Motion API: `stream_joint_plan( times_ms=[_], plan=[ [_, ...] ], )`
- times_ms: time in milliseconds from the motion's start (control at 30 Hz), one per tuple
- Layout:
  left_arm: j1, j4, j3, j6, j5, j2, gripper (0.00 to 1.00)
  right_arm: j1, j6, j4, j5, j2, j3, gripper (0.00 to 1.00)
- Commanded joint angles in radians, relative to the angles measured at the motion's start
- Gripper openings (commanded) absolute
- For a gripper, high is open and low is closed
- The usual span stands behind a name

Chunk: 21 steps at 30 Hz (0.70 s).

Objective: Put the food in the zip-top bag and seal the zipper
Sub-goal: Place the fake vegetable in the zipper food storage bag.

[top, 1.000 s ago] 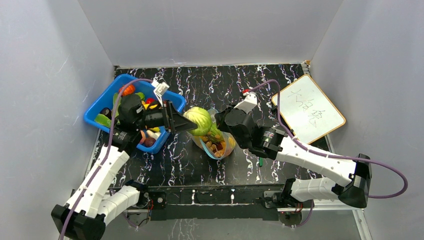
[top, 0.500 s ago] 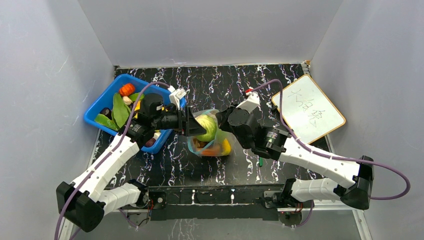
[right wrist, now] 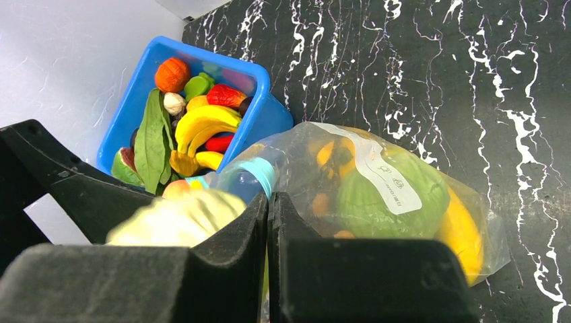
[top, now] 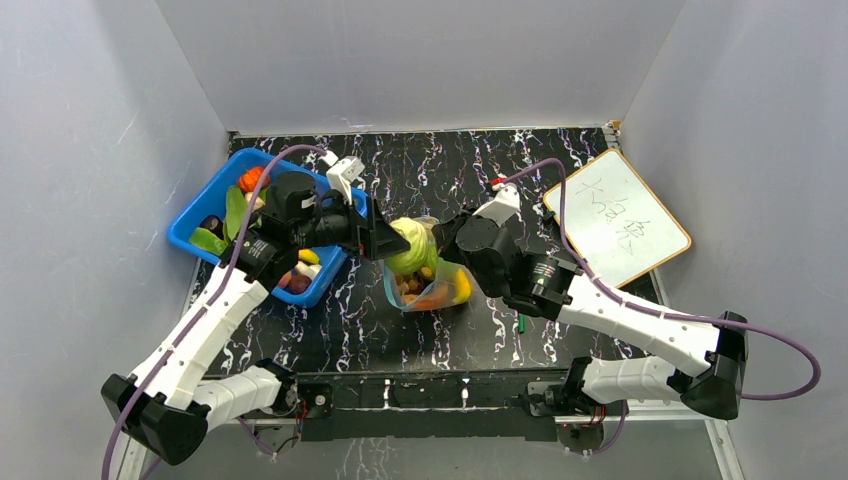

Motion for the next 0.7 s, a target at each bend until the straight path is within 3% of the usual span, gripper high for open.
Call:
stream_joint_plan(
  times_ms=[0,233,400,567,667],
  plan=[
    [-0.005,-0.064,0.051,0.032,-0.033,-0.034,0.88,-0.001,0.01,0.083,0.028,-0.052,0.008,0.0],
    [-0.005,-0.102,0.079,0.046,-0.059,-0.041,0.89,0.0,0.008,0.088,0.024,-0.052,0.011,0.0],
    [-0.005,-0.189,0.085,0.064,-0.169,-0.063,0.82,0.0,0.008,0.088,0.027,-0.05,0.014,0.0],
    [-0.005,-0.212,-0.013,0.028,-0.136,-0.1,0.72,-0.001,0.003,0.088,0.035,-0.047,0.024,0.0],
    [-0.005,-0.179,-0.117,-0.028,-0.111,-0.155,0.72,0.0,0.002,0.088,0.038,-0.044,0.027,0.0]
  ],
)
